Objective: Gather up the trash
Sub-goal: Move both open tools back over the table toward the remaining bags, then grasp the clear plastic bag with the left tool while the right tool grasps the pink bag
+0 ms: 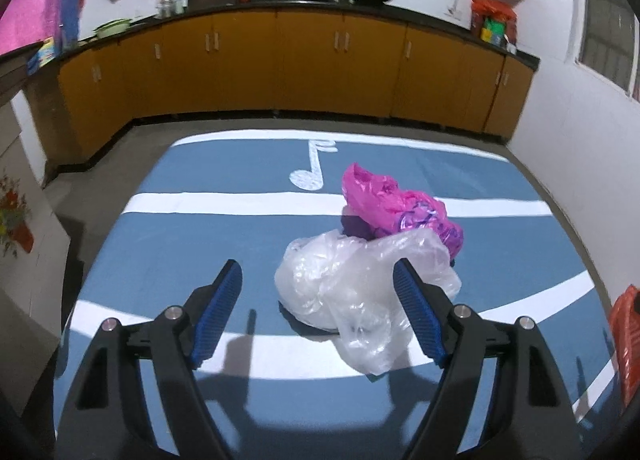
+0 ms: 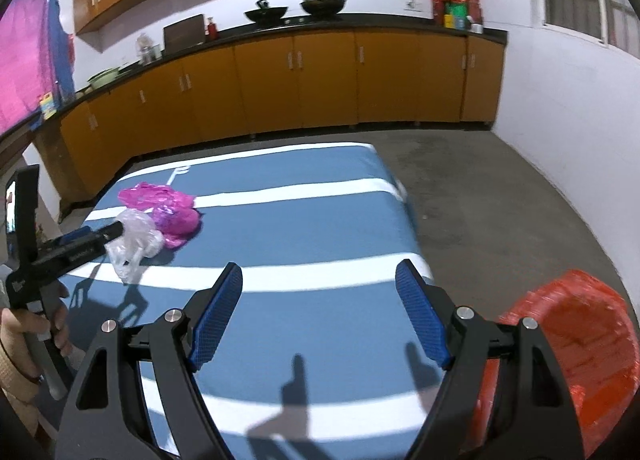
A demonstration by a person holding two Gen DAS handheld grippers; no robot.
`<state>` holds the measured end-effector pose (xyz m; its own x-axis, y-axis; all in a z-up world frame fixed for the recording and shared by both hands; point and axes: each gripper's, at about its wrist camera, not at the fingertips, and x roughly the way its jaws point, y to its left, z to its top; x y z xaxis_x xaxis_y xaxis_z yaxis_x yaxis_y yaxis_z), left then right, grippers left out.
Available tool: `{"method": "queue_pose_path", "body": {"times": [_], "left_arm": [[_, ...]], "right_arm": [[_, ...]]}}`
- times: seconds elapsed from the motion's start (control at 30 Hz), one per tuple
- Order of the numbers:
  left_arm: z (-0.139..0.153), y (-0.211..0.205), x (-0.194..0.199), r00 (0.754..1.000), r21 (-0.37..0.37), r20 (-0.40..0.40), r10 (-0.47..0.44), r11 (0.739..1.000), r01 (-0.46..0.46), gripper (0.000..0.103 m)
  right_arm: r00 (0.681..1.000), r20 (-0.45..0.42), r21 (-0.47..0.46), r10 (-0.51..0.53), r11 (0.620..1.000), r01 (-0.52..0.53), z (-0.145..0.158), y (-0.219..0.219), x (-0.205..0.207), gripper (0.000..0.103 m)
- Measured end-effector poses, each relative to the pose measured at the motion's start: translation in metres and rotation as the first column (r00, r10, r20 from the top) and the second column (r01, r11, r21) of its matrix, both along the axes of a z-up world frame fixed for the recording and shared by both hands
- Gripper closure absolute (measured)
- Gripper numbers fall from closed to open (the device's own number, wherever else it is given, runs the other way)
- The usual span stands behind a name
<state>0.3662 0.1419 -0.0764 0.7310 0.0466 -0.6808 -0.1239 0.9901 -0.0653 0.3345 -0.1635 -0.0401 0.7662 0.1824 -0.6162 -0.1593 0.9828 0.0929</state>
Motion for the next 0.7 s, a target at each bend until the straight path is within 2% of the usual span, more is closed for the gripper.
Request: {"method": "queue_pose_path", "body": {"times": [0.07, 0.1, 0.17, 0.23, 0.27, 0.33, 0.4, 0.53, 0.7], "left_arm": [[-0.005, 0.000, 0.007, 0.999, -0.009, -0.021, -0.030, 1.000, 0.030, 0.028], [-0.008, 0.001, 0.010, 0.998, -0.014, -0.028, -0.049, 0.999, 0.048, 0.032], [-0.012, 0.000, 0.013, 0.996, -0.018, -0.045, -0.078, 0.997, 0.077, 0.043], [-0.014, -0.001, 0.018, 0.994, -0.025, -0.054, -0.093, 0.995, 0.092, 0.061], [-0.015, -0.001, 0.019, 0.994, -0.025, -0.053, -0.095, 0.995, 0.094, 0.065], [-0.014, 0.000, 0.021, 0.994, -0.019, -0.048, -0.099, 0.995, 0.098, 0.080], [-0.013, 0.002, 0.020, 0.995, -0.015, -0.040, -0.096, 0.995, 0.096, 0.088], [-0.009, 0.016, 0.008, 0.998, -0.016, -0.009, -0.062, 0.998, 0.061, 0.093], [-0.001, 0.043, -0.017, 0.999, 0.013, 0.031, 0.025, 1.000, -0.025, 0.093]], "right_arm": [[1.000, -0.004, 0.001, 0.021, 1.000, -0.021, -0.002, 0.010, 0.007, 0.024], [0.999, -0.005, -0.001, 0.033, 0.999, -0.033, -0.003, 0.017, 0.010, 0.024], [0.999, -0.007, -0.009, 0.052, 0.999, -0.052, -0.005, 0.026, 0.014, 0.024], [0.997, -0.009, -0.019, 0.073, 0.997, -0.073, -0.007, 0.038, 0.019, 0.024], [0.997, -0.012, -0.023, 0.082, 0.996, -0.082, -0.009, 0.042, 0.021, 0.024], [0.995, -0.017, -0.026, 0.094, 0.995, -0.094, -0.011, 0.048, 0.024, 0.024], [0.994, -0.023, -0.024, 0.105, 0.994, -0.105, -0.014, 0.054, 0.025, 0.024], [0.990, -0.035, -0.014, 0.135, 0.991, -0.135, -0.017, 0.069, 0.035, 0.024], [0.981, -0.043, 0.002, 0.188, 0.982, -0.188, -0.018, 0.102, 0.057, 0.025]]}}
